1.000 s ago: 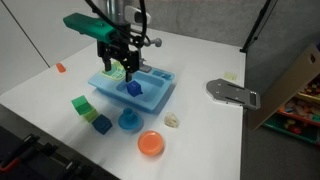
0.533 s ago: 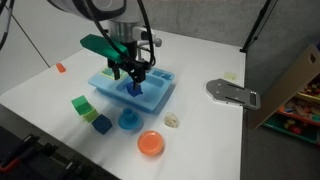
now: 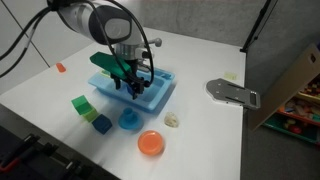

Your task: Pick up the small blue cup and put it on the light blue surface in front of the dish rack

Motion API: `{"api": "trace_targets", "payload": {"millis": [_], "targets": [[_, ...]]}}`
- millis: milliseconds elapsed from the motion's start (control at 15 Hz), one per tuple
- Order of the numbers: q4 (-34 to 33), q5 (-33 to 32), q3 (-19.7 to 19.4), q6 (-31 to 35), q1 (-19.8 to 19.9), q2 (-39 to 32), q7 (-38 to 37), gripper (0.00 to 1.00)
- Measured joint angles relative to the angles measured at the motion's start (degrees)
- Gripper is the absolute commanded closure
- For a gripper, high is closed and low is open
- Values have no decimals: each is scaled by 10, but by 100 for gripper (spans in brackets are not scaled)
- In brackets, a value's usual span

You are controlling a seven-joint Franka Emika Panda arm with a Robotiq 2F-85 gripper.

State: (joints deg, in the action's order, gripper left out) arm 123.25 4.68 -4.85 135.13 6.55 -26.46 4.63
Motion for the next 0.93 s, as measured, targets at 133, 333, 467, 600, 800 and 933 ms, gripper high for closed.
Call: {"api": "trace_targets", "payload": {"millis": [133,333,467,600,800,933], "targets": [[-10,2,2,0,4,-13,4,0],[-9,2,3,0,4,-14,4,0],[-9,2,3,0,4,-14,4,0],[-8,1,3,1,4,-17,-4,0],[-6,1,0,16,4,-31,-22,0],[-2,2,-1,31,4,-42,-34,0]]}}
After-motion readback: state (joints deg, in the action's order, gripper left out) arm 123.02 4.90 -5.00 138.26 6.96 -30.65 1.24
